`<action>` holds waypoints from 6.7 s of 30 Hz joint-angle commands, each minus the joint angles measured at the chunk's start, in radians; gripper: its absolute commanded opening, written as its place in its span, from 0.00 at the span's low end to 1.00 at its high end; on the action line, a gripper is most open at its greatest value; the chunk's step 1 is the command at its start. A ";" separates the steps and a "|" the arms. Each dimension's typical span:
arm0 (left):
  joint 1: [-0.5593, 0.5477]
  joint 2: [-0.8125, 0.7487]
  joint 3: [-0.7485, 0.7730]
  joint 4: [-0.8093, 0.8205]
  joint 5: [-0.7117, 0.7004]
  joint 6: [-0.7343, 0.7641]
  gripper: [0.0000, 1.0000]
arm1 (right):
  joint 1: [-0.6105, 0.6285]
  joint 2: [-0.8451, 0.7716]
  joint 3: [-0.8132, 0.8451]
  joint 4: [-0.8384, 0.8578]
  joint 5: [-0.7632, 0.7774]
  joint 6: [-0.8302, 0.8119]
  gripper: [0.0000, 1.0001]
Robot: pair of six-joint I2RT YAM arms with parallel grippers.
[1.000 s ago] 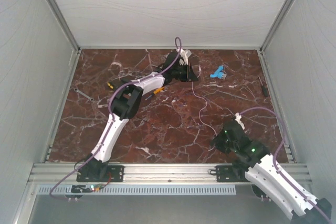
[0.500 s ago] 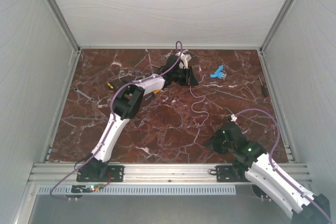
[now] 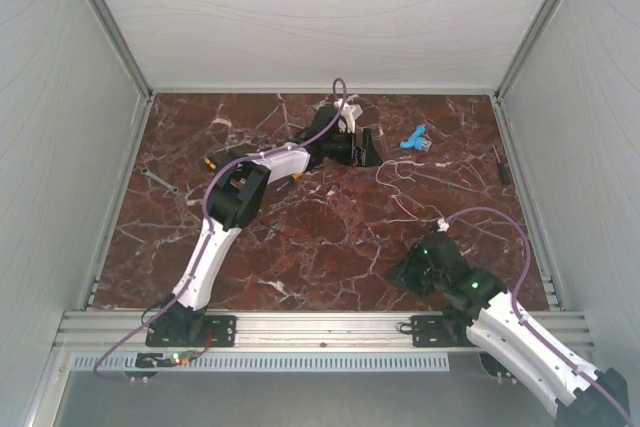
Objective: Zip-tie the wires
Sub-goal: Place the cable at the center of the board, then untie the cable at the center of the board.
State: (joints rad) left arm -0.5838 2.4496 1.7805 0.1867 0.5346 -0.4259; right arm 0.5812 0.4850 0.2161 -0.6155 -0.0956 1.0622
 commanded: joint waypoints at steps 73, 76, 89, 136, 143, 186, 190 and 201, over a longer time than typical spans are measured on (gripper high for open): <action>0.339 -0.662 -0.726 0.041 -0.671 0.163 0.62 | -0.136 0.301 0.326 0.300 0.191 -0.468 0.52; 0.343 -0.604 -0.670 0.021 -0.671 0.170 0.55 | -0.142 0.299 0.328 0.294 0.190 -0.474 0.52; 0.342 -0.683 -0.662 0.057 -0.705 0.211 0.00 | -0.151 0.297 0.333 0.291 0.179 -0.477 0.52; 0.322 -1.150 -0.524 0.101 -0.298 0.247 0.00 | -0.129 0.285 0.245 0.934 -0.195 -0.493 0.58; 0.321 -1.178 -0.517 0.093 -0.160 0.222 0.00 | -0.074 0.420 0.380 0.979 -0.176 -0.573 0.58; 0.303 -1.252 -0.504 0.148 0.009 0.228 0.00 | 0.103 1.642 1.254 1.321 -0.101 -0.637 0.54; 0.303 -1.265 -0.440 0.108 -0.030 0.233 0.00 | 0.102 1.707 1.259 1.301 -0.079 -0.633 0.51; 0.303 -1.343 -0.346 0.050 -0.092 0.226 0.01 | 0.088 1.746 1.238 1.272 -0.091 -0.639 0.49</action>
State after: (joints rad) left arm -0.2775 1.1419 1.3815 0.2272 0.4747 -0.2089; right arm 0.6773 2.2440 1.4544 0.6285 -0.1967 0.4488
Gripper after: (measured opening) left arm 0.006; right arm 0.487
